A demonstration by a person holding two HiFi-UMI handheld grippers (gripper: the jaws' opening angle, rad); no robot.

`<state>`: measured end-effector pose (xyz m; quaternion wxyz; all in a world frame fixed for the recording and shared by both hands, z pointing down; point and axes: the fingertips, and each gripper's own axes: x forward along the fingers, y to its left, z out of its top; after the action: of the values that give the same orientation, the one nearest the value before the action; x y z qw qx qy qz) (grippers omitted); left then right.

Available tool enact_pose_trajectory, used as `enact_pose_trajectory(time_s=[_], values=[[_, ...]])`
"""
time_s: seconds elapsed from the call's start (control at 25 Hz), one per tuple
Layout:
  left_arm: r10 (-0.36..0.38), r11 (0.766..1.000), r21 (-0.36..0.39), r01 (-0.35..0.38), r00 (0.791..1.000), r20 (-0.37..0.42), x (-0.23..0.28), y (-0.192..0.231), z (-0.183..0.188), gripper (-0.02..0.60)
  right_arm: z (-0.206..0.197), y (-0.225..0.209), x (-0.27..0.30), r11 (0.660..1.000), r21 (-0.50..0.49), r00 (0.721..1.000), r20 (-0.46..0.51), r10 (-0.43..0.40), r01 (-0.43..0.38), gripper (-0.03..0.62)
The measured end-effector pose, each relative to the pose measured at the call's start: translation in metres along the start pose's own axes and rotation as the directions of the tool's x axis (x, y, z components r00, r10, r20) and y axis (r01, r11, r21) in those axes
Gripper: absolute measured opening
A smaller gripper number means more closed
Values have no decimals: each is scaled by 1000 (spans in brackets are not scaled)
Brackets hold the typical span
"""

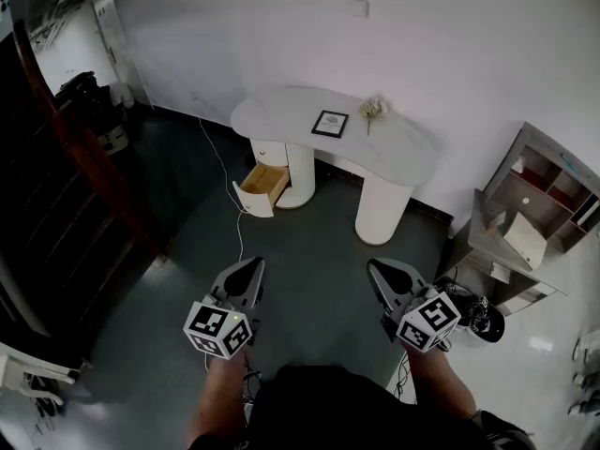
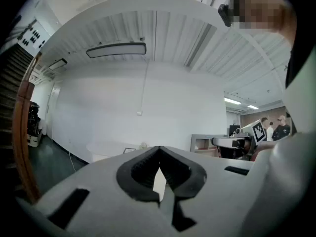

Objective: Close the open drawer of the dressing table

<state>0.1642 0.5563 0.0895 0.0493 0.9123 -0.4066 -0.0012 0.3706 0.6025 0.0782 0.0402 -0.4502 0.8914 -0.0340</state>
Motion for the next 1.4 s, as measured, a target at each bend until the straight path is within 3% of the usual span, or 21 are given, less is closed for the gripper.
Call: enact_pose_trajectory(time_s=[0.36,0.88,1.16,1.4], values=[[101,995,25,-100,994,-38,10,-3,-14,6,-4,-14,-18,1000,3,1000,-6,24,-24,3],[112,994,2,-112,994,-19,27,-23,-35,8,-28,-30,-30,992,80,994,-50,98,-94,5],[169,985,-31,-170,985,-21,50,31,-48,9,-43,-44,14,989,96,989,-93,117,-108,5],[167,983,-65,-169,985,-38,86,98,-57,9,-52,-71,85,990,116,985,-143,99,-83,5]])
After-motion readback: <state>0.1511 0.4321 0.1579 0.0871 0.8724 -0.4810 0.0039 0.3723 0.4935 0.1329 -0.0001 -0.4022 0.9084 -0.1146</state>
